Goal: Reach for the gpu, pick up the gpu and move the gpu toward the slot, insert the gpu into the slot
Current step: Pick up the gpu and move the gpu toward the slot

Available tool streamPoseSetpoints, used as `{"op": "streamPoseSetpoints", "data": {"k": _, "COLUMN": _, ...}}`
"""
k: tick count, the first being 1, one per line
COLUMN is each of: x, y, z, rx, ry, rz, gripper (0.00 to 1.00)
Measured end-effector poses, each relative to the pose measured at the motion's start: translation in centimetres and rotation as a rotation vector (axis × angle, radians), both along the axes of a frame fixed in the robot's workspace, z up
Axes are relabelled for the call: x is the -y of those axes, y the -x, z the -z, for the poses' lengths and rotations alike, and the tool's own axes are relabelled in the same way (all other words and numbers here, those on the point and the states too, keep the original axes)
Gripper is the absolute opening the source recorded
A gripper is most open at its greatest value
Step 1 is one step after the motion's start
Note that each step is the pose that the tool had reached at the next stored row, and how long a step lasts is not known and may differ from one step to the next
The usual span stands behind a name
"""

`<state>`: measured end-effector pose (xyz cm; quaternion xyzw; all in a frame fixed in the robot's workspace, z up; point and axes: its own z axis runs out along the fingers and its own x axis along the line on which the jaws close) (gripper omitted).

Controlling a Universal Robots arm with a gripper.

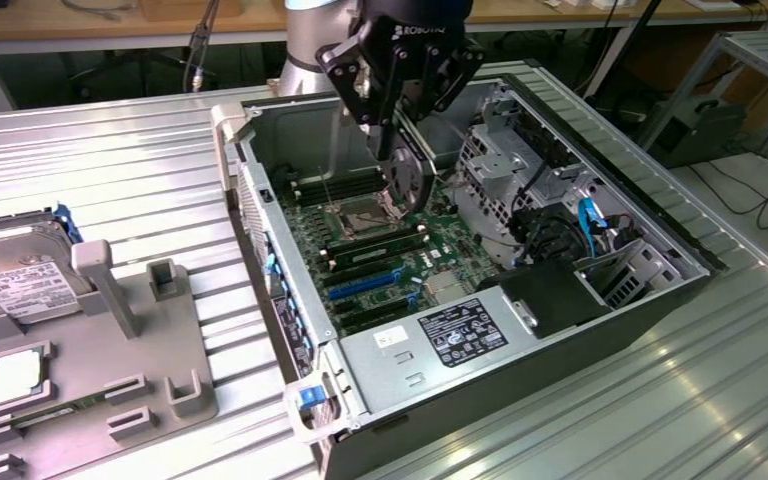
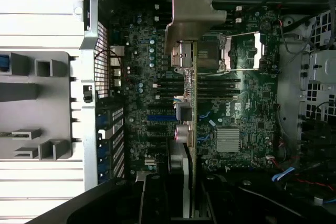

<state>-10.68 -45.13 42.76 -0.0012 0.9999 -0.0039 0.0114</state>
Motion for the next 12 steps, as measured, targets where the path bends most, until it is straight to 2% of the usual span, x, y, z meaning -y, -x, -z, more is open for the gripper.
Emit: {"op": "streamPoseSetpoints", "data": {"k": 12, "x": 0.0, "y": -1.8, "z": 0.03, "rx": 0.0, "ry": 0.0, "rz": 0.0, "gripper": 0.28}}
